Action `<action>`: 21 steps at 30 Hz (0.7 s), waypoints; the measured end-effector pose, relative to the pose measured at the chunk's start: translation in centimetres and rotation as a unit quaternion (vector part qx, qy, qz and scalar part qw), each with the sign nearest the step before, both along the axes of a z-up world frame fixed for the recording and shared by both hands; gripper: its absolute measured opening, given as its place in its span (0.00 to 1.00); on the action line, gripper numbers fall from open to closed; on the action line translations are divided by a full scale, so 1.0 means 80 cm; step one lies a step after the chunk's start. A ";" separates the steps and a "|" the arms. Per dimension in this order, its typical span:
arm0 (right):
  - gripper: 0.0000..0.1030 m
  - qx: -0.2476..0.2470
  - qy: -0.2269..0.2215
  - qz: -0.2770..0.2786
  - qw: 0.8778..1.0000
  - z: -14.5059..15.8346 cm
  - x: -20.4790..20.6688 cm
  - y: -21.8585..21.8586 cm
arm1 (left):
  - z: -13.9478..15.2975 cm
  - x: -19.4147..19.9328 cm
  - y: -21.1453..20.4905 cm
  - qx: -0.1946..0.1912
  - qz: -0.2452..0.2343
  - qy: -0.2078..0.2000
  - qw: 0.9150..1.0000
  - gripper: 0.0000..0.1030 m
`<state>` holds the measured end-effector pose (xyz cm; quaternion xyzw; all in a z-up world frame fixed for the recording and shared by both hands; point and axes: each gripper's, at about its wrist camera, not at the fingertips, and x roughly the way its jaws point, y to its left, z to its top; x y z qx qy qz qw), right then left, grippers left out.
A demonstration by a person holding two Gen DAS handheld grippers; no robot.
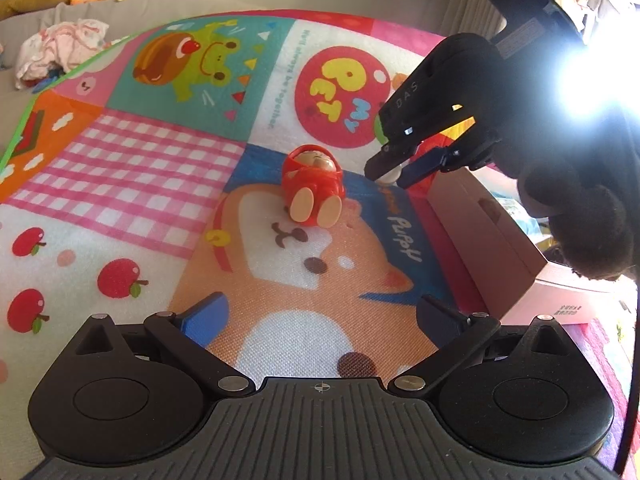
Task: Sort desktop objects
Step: 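Grasp the white yogurt-bottle toy with the right tool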
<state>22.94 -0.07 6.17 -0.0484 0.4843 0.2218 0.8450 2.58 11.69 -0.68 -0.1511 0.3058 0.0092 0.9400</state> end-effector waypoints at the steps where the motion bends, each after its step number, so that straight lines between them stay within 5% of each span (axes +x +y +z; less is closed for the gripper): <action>1: 0.26 0.005 0.001 0.000 1.000 0.002 0.000 -0.001 | 0.000 0.000 0.000 0.000 0.000 0.000 1.000 1.00; 4: 0.27 0.012 0.005 -0.013 1.000 0.004 0.008 -0.001 | 0.000 -0.001 0.001 0.000 0.000 0.000 1.000 1.00; 7: 0.47 0.028 0.038 -0.060 0.997 -0.016 0.031 -0.002 | 0.000 -0.001 0.001 0.000 0.000 0.000 1.000 1.00; 10: 0.48 0.027 0.044 -0.093 0.994 -0.037 0.052 0.002 | 0.000 -0.001 0.002 -0.004 0.000 -0.001 1.000 1.00; 15: 0.48 0.016 0.069 -0.072 0.995 -0.058 0.053 0.012 | 0.000 -0.002 0.005 -0.012 -0.002 -0.003 1.000 1.00; 16: 0.48 0.009 0.063 -0.065 0.996 -0.058 0.046 0.013 | -0.001 -0.001 0.005 -0.013 -0.002 -0.003 1.000 1.00; 19: 0.26 -0.018 0.049 -0.023 0.998 -0.055 0.019 0.016 | 0.000 -0.002 0.006 -0.014 -0.002 -0.004 1.000 1.00; 21: 0.24 -0.028 0.047 -0.009 0.998 -0.050 -0.004 0.008 | 0.000 -0.002 0.006 -0.014 -0.002 -0.003 1.000 1.00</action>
